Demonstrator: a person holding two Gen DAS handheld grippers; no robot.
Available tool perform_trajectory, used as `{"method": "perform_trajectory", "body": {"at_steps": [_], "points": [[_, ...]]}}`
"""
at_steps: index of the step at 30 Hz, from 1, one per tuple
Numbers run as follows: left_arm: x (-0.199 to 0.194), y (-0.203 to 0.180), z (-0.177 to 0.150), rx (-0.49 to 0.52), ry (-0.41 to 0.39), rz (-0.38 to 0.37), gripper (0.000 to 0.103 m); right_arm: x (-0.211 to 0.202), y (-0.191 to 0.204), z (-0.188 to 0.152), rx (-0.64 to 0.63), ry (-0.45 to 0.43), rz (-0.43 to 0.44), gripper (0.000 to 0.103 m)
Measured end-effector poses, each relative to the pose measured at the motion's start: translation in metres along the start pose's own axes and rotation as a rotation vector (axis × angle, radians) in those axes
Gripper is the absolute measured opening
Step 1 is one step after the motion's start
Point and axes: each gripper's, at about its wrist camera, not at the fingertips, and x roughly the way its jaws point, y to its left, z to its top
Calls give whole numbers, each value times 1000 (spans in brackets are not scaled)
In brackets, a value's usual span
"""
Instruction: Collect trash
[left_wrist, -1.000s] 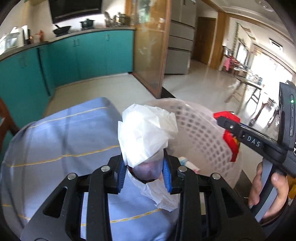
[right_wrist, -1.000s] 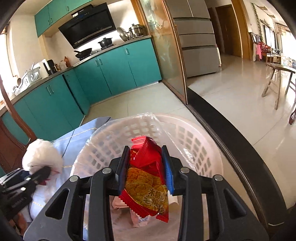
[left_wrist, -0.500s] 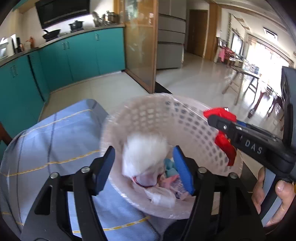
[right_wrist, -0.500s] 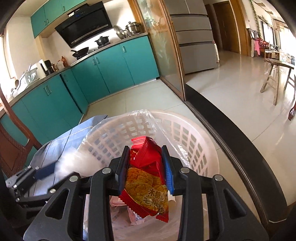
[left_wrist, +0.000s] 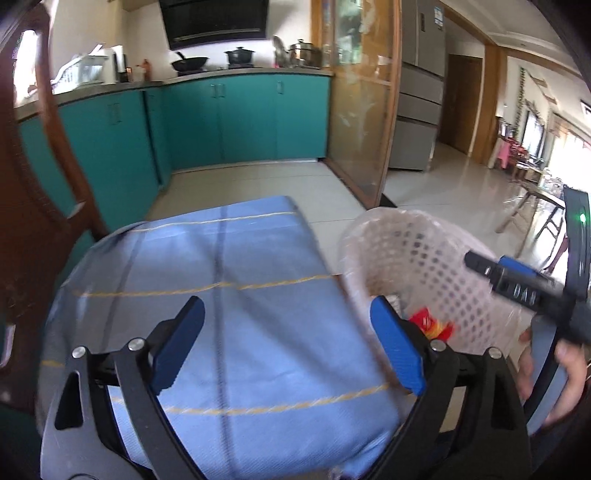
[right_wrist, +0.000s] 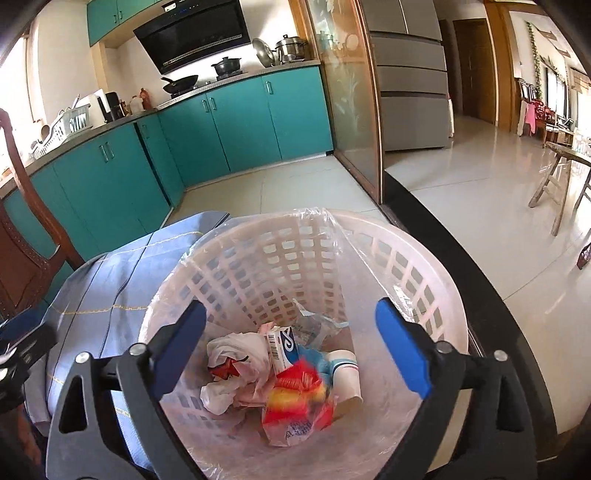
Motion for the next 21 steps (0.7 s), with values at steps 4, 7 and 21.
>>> {"method": "perform_trajectory", "body": {"at_steps": [4, 7, 21], "points": [[-33, 30, -10, -25, -33, 61, 96, -15, 10, -5, -19, -73, -19, 95], [-61, 49, -17, -47, -73, 92, 98, -41, 26, -18, -48, -174, -23, 99], [-180, 69, -44, -18, -237, 102, 100, -201, 120, -63, -268, -320, -100, 100]]}}
